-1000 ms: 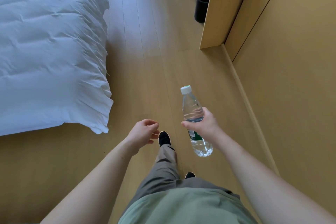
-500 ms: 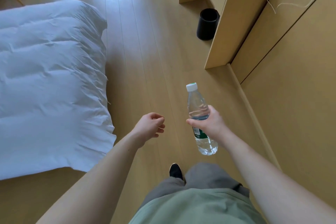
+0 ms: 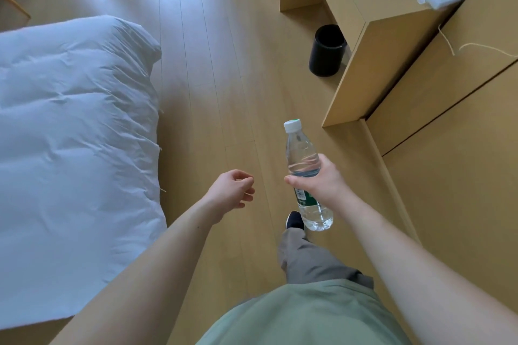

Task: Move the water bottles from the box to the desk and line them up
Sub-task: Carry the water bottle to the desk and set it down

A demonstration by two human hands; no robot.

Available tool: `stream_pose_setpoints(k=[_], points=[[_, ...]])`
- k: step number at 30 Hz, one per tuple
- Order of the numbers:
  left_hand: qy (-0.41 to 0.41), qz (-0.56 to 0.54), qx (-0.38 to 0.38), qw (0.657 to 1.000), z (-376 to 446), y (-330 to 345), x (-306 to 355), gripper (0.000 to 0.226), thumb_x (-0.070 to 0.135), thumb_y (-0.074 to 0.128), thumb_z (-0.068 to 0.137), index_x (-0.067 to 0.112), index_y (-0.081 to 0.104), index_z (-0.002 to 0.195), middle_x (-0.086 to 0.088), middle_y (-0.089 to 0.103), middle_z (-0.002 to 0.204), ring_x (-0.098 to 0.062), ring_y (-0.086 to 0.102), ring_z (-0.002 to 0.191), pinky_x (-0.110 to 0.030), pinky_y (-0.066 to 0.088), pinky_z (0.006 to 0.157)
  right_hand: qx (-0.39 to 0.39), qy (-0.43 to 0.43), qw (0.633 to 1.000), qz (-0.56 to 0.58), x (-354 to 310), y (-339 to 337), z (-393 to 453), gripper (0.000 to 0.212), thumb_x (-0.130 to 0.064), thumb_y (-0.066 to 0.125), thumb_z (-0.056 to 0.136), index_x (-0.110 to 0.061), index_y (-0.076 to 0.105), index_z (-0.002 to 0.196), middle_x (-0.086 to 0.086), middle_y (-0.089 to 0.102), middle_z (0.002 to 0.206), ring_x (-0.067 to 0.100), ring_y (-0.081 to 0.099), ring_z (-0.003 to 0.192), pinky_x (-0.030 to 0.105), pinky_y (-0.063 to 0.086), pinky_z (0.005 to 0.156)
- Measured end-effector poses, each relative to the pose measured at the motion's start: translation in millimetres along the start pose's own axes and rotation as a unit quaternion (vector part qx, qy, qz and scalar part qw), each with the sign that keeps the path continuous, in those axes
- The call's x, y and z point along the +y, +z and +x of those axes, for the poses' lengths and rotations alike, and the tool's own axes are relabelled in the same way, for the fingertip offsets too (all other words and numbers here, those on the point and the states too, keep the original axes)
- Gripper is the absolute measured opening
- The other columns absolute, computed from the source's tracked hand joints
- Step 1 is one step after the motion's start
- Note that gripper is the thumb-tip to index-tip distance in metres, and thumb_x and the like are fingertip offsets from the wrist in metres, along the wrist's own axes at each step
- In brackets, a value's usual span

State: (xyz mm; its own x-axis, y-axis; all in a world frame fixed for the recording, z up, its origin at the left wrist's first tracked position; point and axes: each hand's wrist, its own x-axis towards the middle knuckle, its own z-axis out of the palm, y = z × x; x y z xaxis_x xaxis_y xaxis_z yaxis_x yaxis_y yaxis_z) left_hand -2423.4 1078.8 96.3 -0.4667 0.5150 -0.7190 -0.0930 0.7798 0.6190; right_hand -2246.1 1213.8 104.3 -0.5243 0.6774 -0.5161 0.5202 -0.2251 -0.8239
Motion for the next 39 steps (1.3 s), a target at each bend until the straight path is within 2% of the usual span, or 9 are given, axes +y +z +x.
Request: stream_pose_setpoints(k=[7, 12, 22, 25, 32, 39], points=[[0.001, -0.007, 0.004, 1.000, 74, -10, 89, 0.019, 0.028, 0.056, 0.101, 0.017, 0.066, 0.113, -0.005, 0.074, 0.101, -0.020, 0.074, 0.092, -0.038, 0.060, 0.086, -0.008, 0.001, 1.000, -0.012, -52, -35, 96, 0.052, -0.027, 0.090, 0.073, -0.022, 0.059, 0.114, -0.009, 0.069, 0.103, 0.004, 0.066, 0.094, 0.021, 0.049, 0.072], [0.005, -0.005, -0.001, 1.000, 111, -27, 132, 0.019, 0.028, 0.055, 0.103, 0.017, 0.065, 0.115, -0.005, 0.073, 0.103, -0.019, 0.073, 0.095, -0.038, 0.060, 0.088, -0.018, 0.011, 1.000, -0.013, -83, -43, 151, 0.054, -0.029, 0.090, 0.071, -0.022, 0.059, 0.115, -0.006, 0.069, 0.105, 0.010, 0.067, 0.098, 0.029, 0.054, 0.083], [-0.001, -0.010, -0.016, 1.000, 232, -97, 208, 0.018, 0.027, 0.056, 0.102, 0.017, 0.065, 0.113, -0.006, 0.074, 0.103, -0.022, 0.074, 0.096, -0.035, 0.060, 0.083, -0.003, 0.026, 1.000, -0.009, -156, -30, 274, 0.052, -0.026, 0.088, 0.075, -0.022, 0.058, 0.117, -0.007, 0.068, 0.105, 0.005, 0.065, 0.094, 0.021, 0.049, 0.071], [0.002, -0.018, -0.024, 1.000, 268, -127, 238, 0.018, 0.028, 0.055, 0.102, 0.018, 0.065, 0.112, -0.004, 0.074, 0.102, -0.019, 0.073, 0.093, -0.036, 0.060, 0.085, 0.013, 0.039, 0.999, 0.004, -187, -24, 313, 0.055, -0.027, 0.088, 0.074, -0.022, 0.057, 0.119, -0.007, 0.068, 0.107, 0.006, 0.064, 0.096, 0.023, 0.049, 0.074], [0.013, -0.008, -0.045, 0.999, 338, -178, 303, 0.018, 0.029, 0.055, 0.102, 0.019, 0.065, 0.113, -0.005, 0.074, 0.103, -0.021, 0.074, 0.097, -0.038, 0.060, 0.087, 0.042, 0.038, 0.998, 0.010, -248, -16, 387, 0.055, -0.030, 0.088, 0.073, -0.025, 0.056, 0.118, -0.007, 0.067, 0.108, 0.009, 0.063, 0.100, 0.031, 0.050, 0.085], [0.023, 0.005, -0.053, 0.998, 399, -201, 363, 0.017, 0.028, 0.055, 0.102, 0.018, 0.065, 0.112, -0.006, 0.074, 0.103, -0.020, 0.073, 0.092, -0.038, 0.059, 0.087, 0.053, 0.035, 0.998, 0.022, -284, -28, 452, 0.055, -0.026, 0.087, 0.075, -0.024, 0.054, 0.119, -0.008, 0.064, 0.108, 0.006, 0.061, 0.097, 0.021, 0.045, 0.073]])
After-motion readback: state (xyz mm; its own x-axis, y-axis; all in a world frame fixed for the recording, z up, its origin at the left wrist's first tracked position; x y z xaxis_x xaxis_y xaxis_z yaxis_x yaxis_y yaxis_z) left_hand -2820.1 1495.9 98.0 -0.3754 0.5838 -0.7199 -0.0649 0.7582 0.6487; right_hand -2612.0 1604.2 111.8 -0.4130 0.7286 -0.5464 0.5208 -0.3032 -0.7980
